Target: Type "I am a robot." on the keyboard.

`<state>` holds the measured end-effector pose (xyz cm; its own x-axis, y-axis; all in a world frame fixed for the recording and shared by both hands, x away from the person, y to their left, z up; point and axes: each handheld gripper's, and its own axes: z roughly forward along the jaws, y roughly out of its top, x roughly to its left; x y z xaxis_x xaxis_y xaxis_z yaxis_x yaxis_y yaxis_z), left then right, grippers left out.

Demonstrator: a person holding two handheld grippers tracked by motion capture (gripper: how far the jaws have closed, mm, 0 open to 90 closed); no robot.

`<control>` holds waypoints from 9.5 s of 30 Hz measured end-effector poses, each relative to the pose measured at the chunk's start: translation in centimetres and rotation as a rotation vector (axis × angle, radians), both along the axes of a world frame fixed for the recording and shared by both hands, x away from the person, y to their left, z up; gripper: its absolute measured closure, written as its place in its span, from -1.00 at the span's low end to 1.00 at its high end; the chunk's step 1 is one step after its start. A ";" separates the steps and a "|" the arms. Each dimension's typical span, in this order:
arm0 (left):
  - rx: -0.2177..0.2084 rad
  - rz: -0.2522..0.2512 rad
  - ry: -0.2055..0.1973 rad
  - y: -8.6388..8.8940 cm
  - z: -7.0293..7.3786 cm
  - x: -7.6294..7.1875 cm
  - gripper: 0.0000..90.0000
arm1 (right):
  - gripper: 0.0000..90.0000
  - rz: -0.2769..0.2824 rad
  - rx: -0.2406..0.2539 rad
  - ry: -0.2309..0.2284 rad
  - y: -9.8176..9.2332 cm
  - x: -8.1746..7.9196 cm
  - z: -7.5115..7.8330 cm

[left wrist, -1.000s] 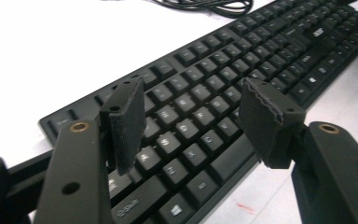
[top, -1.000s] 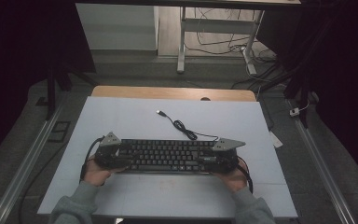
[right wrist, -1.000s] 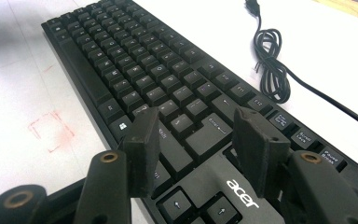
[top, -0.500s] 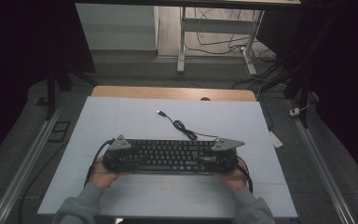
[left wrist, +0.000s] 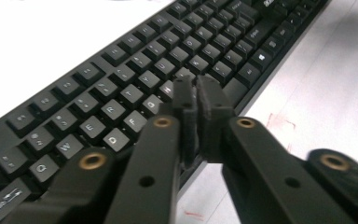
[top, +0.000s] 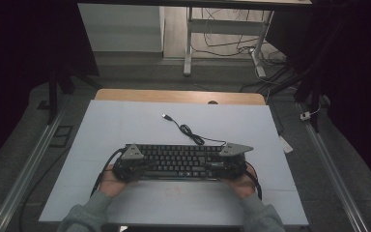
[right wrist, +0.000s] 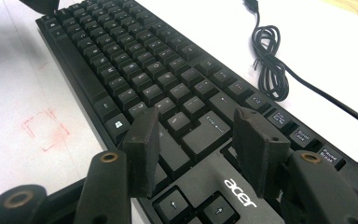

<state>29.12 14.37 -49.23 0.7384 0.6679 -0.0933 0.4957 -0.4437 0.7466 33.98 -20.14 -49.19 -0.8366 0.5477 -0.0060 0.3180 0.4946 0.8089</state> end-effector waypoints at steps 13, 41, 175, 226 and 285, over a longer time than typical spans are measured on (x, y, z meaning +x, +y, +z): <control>0.070 -0.042 0.022 -2.1 -1.3 0.0 0.96 | 0.14 -0.002 -0.003 0.000 0.0 0.0 -0.1; 0.105 -0.036 0.040 -2.8 -3.1 0.7 0.97 | 0.14 -0.008 -0.011 -0.001 0.0 0.1 -0.1; 0.016 0.165 -0.008 1.0 0.1 3.2 0.18 | 0.12 -0.002 -0.009 -0.007 0.2 0.1 -0.2; 0.008 0.213 0.030 2.4 0.4 3.2 -0.40 | 0.60 0.059 0.050 0.034 4.1 0.7 0.4; 0.027 0.201 0.020 2.3 0.4 3.0 -0.40 | 0.99 0.038 -0.068 0.064 10.1 3.9 -2.7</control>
